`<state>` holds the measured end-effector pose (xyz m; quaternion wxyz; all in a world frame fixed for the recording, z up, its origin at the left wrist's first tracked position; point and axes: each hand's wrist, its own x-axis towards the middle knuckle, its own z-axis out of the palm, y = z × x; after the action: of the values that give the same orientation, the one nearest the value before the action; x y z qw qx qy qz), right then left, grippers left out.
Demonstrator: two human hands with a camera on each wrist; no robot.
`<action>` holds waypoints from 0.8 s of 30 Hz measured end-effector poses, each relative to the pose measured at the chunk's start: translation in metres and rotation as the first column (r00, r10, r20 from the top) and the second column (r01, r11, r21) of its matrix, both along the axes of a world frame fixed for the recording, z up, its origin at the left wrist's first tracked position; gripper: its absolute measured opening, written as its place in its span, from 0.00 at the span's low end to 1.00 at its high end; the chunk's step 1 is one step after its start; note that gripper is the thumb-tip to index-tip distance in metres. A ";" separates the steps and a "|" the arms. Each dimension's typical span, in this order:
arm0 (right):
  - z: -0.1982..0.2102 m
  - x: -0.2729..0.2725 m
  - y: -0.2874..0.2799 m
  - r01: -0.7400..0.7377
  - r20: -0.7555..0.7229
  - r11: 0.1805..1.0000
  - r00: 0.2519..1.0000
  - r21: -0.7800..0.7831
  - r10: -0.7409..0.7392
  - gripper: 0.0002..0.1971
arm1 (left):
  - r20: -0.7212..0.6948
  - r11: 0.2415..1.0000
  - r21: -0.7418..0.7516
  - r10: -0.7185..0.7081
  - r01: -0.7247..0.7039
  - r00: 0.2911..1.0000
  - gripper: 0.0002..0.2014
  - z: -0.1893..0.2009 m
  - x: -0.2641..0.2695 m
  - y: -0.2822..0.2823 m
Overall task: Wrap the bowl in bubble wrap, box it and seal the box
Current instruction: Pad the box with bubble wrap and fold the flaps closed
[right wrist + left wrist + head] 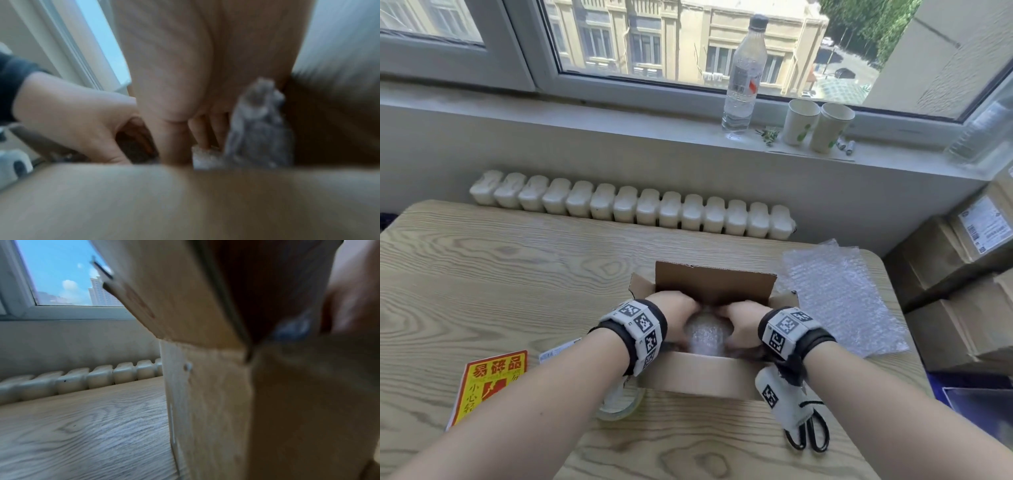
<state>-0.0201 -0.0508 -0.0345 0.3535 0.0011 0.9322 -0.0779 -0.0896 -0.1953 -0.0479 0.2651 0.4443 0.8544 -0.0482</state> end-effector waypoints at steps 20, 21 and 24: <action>-0.023 0.018 -0.001 -0.143 -0.191 0.928 0.957 0.344 0.219 0.18 | -0.286 0.984 -0.147 -0.138 0.099 0.948 0.18 -0.002 0.018 -0.006; -0.024 0.018 -0.001 -0.140 -0.191 0.928 0.958 0.345 0.215 0.18 | -0.283 0.985 -0.143 -0.133 0.095 0.950 0.18 -0.003 0.018 -0.005; -0.027 0.017 -0.001 -0.130 -0.189 0.932 0.961 0.337 0.202 0.19 | -0.267 0.987 -0.137 -0.116 0.081 0.957 0.19 -0.005 0.017 -0.002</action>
<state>-0.0032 -0.0517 -0.0616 0.2485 -0.0291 0.9624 0.1058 -0.0725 -0.1970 -0.0533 0.1686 0.4580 0.8549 -0.1758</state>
